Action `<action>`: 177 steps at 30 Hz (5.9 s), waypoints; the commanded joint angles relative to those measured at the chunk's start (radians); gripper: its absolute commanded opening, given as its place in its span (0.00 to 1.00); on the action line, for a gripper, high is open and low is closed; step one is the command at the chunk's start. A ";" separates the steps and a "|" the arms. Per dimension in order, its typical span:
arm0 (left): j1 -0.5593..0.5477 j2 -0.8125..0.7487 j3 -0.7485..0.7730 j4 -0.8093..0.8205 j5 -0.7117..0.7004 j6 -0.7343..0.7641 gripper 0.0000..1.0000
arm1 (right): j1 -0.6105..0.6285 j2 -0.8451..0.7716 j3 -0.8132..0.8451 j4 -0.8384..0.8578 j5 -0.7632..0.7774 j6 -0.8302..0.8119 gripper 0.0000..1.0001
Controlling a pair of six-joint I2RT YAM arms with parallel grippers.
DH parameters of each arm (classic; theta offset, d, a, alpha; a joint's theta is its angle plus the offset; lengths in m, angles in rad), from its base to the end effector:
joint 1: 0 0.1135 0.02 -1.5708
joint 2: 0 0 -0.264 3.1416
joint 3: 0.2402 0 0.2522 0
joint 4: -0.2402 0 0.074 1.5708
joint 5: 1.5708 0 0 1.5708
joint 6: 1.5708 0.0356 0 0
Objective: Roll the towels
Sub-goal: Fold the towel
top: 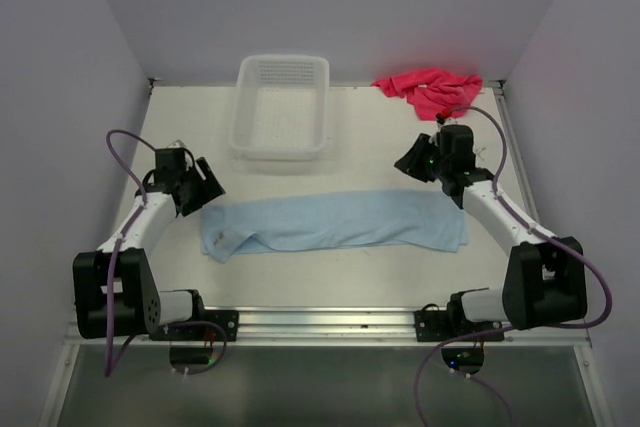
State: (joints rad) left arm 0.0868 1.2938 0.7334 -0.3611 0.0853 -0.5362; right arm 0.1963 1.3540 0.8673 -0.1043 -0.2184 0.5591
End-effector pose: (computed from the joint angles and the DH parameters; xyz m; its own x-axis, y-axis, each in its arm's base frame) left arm 0.2527 0.0189 0.2009 -0.6642 -0.5687 -0.4851 -0.4355 0.8219 -0.3672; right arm 0.2909 0.0657 0.2492 -0.6579 0.3971 -0.6399 -0.0211 0.8396 0.5428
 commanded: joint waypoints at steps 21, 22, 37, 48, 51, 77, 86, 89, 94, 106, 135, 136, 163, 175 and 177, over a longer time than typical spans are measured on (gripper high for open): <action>0.024 0.091 -0.003 -0.012 -0.021 -0.002 0.61 | -0.192 -0.042 -0.051 -0.086 0.016 0.015 0.29; 0.024 0.096 -0.005 -0.009 -0.015 -0.002 0.60 | -0.192 -0.044 -0.053 -0.084 0.017 0.012 0.29; 0.024 0.101 -0.006 0.013 0.011 0.015 0.32 | -0.225 -0.070 -0.050 -0.149 0.120 -0.034 0.29; 0.033 0.104 0.009 0.028 0.050 0.048 0.10 | -0.284 -0.040 -0.033 -0.227 0.307 -0.091 0.34; 0.036 0.110 0.020 0.031 0.067 0.058 0.02 | -0.316 -0.009 -0.036 -0.224 0.315 -0.091 0.35; 0.041 0.061 0.029 0.051 0.137 0.077 0.00 | -0.374 0.149 0.004 -0.163 0.330 -0.146 0.41; 0.045 0.053 0.032 0.053 0.143 0.081 0.00 | -0.374 0.204 0.018 -0.084 0.310 -0.163 0.42; 0.048 0.053 0.032 0.054 0.148 0.082 0.00 | -0.374 0.224 0.021 -0.063 0.295 -0.166 0.42; 0.054 0.053 0.032 0.056 0.151 0.082 0.00 | -0.374 0.231 0.010 -0.051 0.290 -0.168 0.38; 0.064 0.052 0.035 0.054 0.153 0.088 0.00 | -0.374 0.252 0.016 -0.067 0.287 -0.180 0.27; 0.090 0.024 0.058 0.053 0.137 0.101 0.00 | -0.374 0.148 0.113 -0.225 0.349 -0.142 0.00; 0.091 0.019 0.060 0.053 0.137 0.101 0.00 | -0.374 0.134 0.117 -0.241 0.353 -0.142 0.00; 0.128 -0.179 0.055 0.157 0.206 0.125 0.00 | -0.376 -0.081 0.245 -0.417 0.432 -0.140 0.00; 0.134 -0.246 0.077 0.177 0.153 0.125 0.00 | -0.376 -0.144 0.306 -0.462 0.409 -0.105 0.00; 0.134 -0.252 0.072 0.180 0.149 0.124 0.00 | -0.376 -0.153 0.312 -0.472 0.404 -0.110 0.00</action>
State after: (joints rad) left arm 0.2085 1.0649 0.7685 -0.2401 0.2581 -0.4305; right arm -0.1749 1.2457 1.1282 -0.5598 0.1837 0.4385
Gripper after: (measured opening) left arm 0.011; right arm 0.034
